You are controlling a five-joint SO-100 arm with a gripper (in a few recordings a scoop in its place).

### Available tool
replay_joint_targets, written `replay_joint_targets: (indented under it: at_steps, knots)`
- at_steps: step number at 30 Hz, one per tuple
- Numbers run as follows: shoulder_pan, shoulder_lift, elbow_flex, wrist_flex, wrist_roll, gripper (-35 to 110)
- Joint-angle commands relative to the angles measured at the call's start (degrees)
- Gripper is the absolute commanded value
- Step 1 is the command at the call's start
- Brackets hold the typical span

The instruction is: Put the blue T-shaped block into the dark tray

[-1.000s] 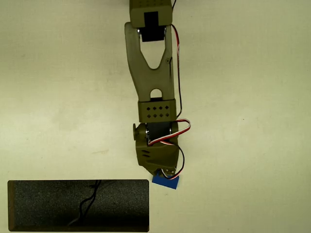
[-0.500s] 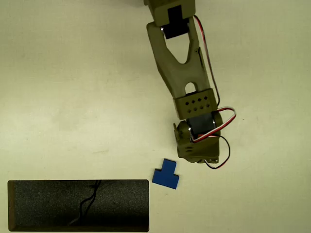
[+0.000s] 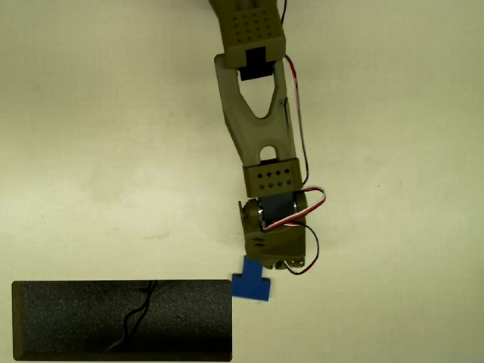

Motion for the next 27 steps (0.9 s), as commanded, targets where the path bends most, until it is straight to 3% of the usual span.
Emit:
replay_joint_targets:
  at_steps: [1,8,16,19,23,27]
  knots:
    - [2.81,-0.53,-2.90,-1.49,-2.90,0]
    - [9.93,-4.48,-5.27,-11.07,-7.47,0]
    - [17.31,-5.89,-7.73,-24.08,-6.06,0]
    - [17.84,-7.82,-9.93,-31.29,-2.46,0]
    - [16.44,-13.80,-11.95,-48.60,-2.29,0]
    - [13.89,-20.13,-19.69,-53.00,-5.36,0]
